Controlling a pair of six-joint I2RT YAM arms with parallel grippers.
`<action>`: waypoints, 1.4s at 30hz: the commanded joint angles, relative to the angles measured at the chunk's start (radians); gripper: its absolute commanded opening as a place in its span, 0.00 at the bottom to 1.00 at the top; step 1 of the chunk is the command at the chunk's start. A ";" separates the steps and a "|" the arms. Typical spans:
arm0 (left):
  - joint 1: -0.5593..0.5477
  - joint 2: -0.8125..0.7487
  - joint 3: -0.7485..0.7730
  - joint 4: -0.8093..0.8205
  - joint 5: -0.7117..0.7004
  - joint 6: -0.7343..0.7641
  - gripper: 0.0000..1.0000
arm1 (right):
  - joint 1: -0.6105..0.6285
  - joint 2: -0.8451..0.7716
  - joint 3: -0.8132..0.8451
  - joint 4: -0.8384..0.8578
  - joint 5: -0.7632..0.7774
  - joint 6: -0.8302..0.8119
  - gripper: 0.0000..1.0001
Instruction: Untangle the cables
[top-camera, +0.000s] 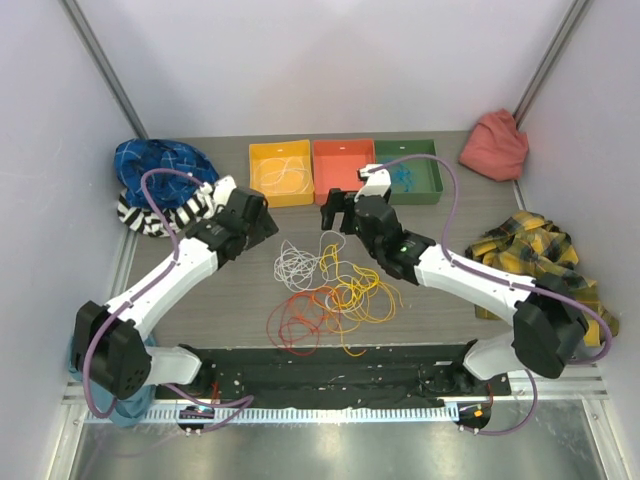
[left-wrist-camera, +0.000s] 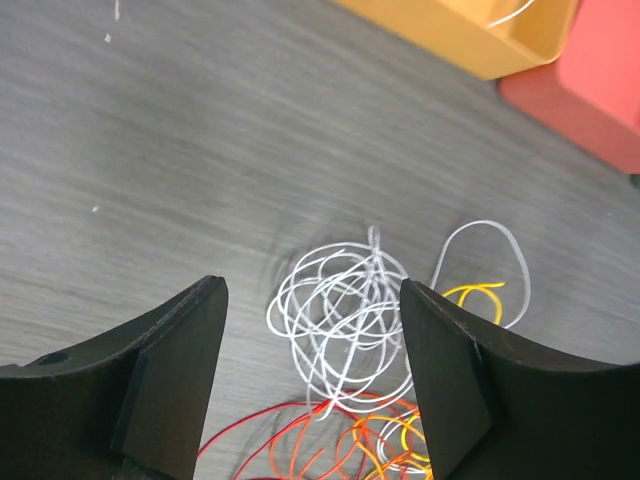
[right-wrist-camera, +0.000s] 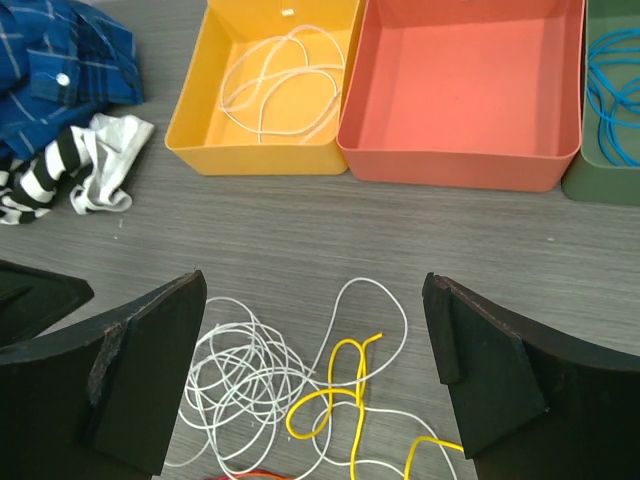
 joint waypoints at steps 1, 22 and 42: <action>-0.004 0.001 0.012 0.044 0.055 0.068 0.70 | 0.000 -0.080 0.015 0.030 0.017 -0.023 1.00; -0.053 0.192 -0.019 0.123 0.201 0.152 0.00 | 0.000 -0.235 -0.110 -0.047 0.052 -0.008 1.00; -0.054 -0.181 0.806 -0.038 -0.162 0.407 0.00 | -0.002 -0.399 -0.169 -0.113 0.003 0.026 0.99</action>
